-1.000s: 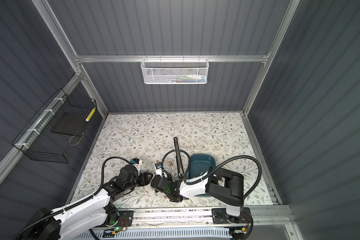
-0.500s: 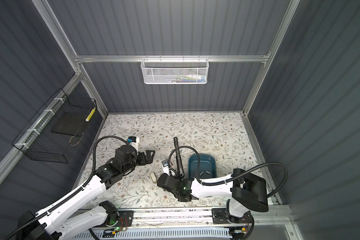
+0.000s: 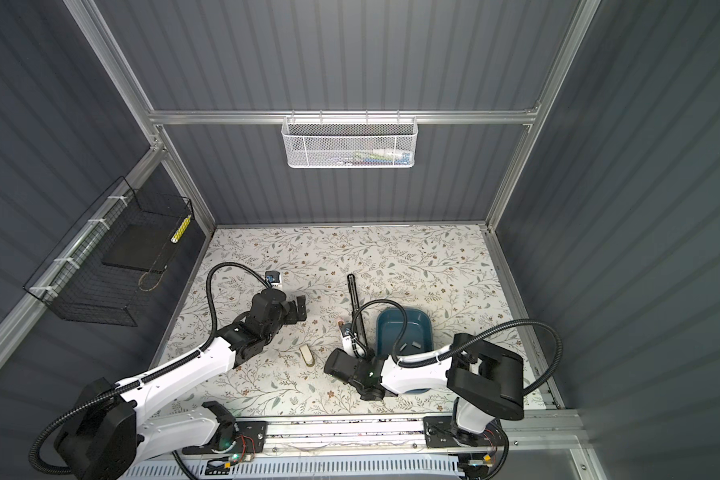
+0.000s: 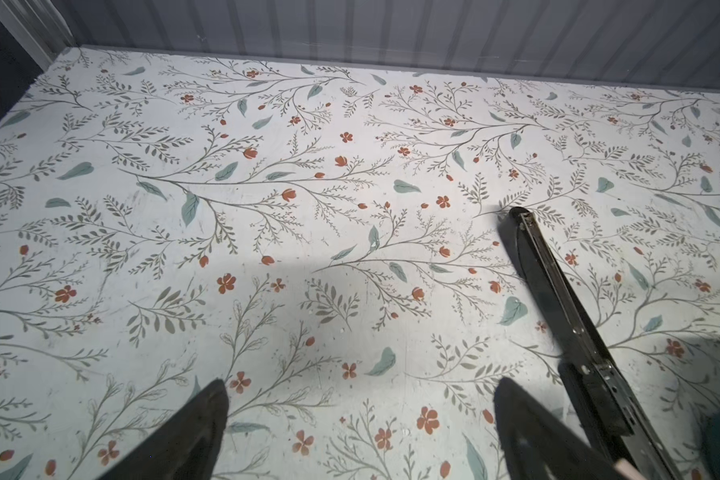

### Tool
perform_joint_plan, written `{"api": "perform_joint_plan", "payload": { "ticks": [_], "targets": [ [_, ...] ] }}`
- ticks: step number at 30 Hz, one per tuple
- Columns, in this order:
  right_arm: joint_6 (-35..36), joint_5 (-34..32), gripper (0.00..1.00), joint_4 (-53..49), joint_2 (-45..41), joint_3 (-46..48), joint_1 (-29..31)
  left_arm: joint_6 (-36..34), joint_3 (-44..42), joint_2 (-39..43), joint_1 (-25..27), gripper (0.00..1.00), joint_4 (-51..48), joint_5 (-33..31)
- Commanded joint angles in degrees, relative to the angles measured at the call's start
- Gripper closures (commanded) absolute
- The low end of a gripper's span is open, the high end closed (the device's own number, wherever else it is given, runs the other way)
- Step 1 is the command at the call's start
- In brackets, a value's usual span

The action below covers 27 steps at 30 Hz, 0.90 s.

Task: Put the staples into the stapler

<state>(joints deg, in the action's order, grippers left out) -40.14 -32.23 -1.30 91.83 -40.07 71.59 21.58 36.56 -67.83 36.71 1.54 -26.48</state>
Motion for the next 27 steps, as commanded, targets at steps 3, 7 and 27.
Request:
{"api": "perform_joint_plan", "payload": {
  "ticks": [3, 7, 27],
  "targets": [
    [0.28, 0.41, 0.52, -0.32, 1.20, 0.26, -0.79, -1.61, 0.01, 0.44, 0.20, 0.00, 2.94, -0.88],
    [0.98, 0.90, 0.50, 0.73, 2.57, 0.28, -2.17, -1.44, 0.01, 0.03, 0.20, 0.00, 2.94, -0.36],
    [5.54, 2.37, 0.29, -0.61, 5.23, -4.64, -4.15, -1.51, 0.71, -1.60, 0.21, 0.00, 3.13, 2.44]
  ]
}}
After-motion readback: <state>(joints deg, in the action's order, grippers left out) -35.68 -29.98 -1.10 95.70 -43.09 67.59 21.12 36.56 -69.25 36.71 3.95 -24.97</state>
